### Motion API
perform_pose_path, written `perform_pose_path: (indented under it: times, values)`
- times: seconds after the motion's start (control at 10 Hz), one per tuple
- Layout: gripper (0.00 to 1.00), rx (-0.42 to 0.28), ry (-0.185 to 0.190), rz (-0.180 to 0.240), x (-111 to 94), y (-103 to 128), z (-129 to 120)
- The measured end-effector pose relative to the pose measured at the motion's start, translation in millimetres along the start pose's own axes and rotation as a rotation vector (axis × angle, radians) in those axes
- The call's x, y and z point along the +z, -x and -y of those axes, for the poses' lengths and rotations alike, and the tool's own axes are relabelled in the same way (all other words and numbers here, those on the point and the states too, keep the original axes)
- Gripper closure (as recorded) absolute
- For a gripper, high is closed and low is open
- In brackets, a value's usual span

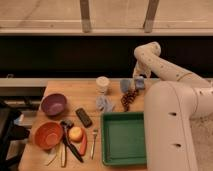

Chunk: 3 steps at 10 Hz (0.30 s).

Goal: Place sponge in metal cup

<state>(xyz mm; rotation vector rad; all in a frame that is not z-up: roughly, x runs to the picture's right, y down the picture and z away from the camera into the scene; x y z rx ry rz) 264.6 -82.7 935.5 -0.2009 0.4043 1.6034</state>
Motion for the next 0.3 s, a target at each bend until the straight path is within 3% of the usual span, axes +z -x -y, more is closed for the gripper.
perform_pose_path:
  times: [0.3]
  values:
    - [0.26,0.009,0.001,0.005,-0.9,0.5,3.2]
